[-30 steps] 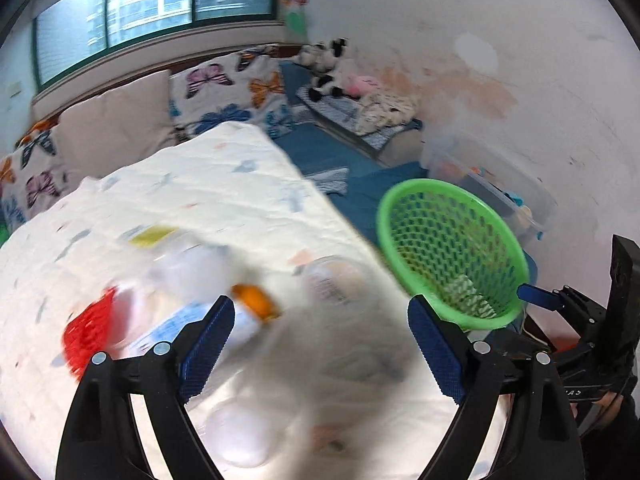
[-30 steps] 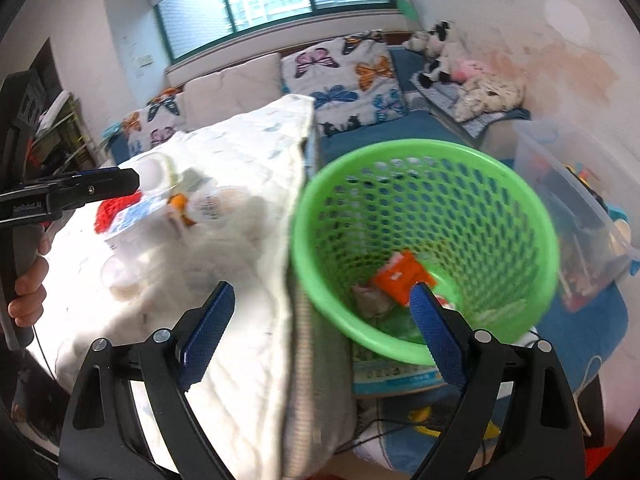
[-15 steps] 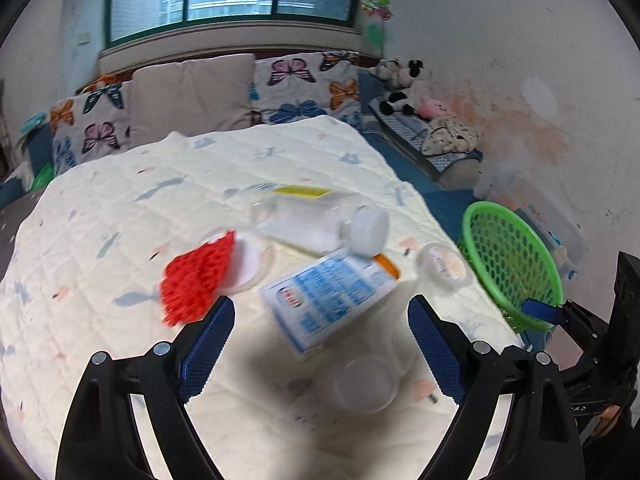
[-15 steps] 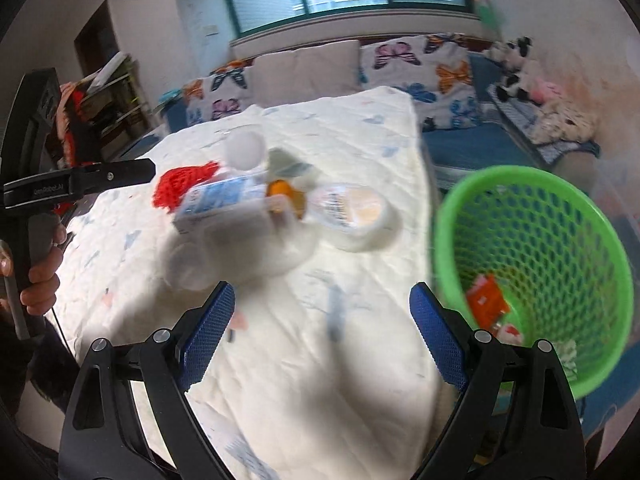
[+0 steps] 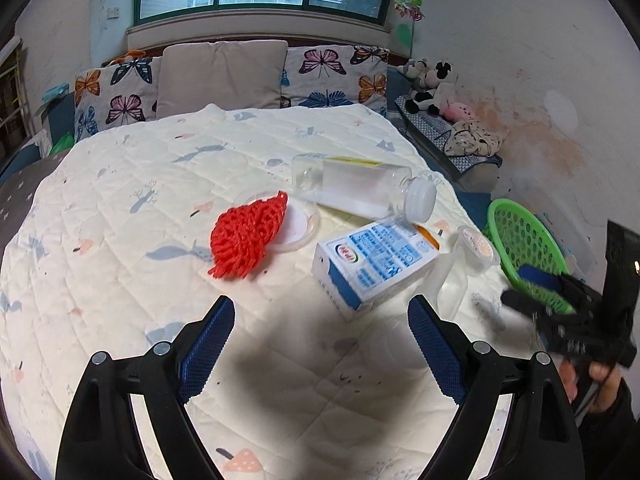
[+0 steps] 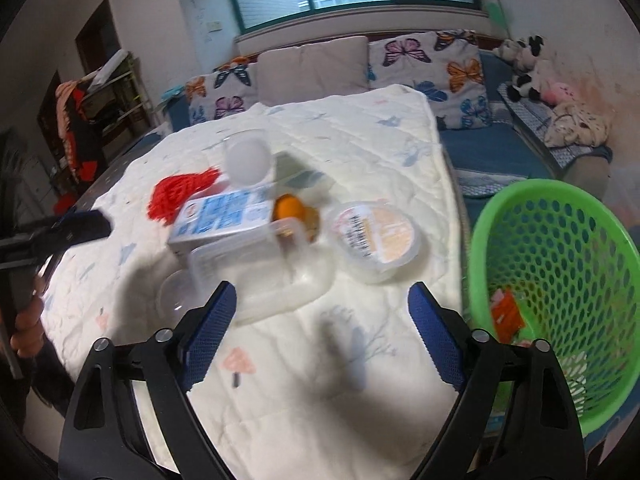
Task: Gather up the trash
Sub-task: 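Move both grippers back over the table toward the pudding cup and plastic cup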
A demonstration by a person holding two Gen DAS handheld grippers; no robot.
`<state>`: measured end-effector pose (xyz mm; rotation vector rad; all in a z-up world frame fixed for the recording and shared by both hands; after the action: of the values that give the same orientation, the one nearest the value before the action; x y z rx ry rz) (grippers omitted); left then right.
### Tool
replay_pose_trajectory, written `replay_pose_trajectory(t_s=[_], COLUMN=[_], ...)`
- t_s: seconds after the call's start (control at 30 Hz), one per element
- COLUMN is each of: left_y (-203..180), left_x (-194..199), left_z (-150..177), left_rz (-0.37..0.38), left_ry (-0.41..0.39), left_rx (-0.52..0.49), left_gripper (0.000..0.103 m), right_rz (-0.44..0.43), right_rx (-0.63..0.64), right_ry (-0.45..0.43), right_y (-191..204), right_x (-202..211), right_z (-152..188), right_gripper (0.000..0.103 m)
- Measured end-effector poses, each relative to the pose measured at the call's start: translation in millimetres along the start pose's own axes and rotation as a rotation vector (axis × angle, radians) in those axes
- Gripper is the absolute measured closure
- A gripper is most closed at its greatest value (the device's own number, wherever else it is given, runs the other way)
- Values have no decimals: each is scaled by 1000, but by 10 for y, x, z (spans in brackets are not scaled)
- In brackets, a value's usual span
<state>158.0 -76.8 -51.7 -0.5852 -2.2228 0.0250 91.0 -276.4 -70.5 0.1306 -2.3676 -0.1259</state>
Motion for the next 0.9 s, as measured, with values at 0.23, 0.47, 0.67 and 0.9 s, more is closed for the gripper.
replay_pose_trajectory(t_s=[0.23,0.47,0.67,0.9], left_y=[-84,-311,-537,-680], left_x=[7,-79,-217,-433], left_z=[155,360,479,518], left_rz=[35,75,105,95], left_ry=[22,67,102,128], left_rx=[-19,-96,-162,-206], left_gripper=[18,16,16,14], right_rz=[38,40,42,41], right_rx=[-18,2,16,13], right_ry=[22,59,68,68], right_y=[-216,-240,-217,-221], right_x=[-226,-463,-540,-548], right_z=[-150,-210,-224,-228], right_gripper=[26,32,33,33])
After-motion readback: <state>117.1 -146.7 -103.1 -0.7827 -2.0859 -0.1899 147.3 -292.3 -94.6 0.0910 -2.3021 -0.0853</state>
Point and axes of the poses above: each gripper's, at about its wrist camera, not at the fingertips, and x roughly against the way its jaws point, y to its left, z to its underside, the point moved 6 cm from there along -x, roughly the way its jaws point, and after that the axes turned 5 degrees about z, right-handed, at the moved point
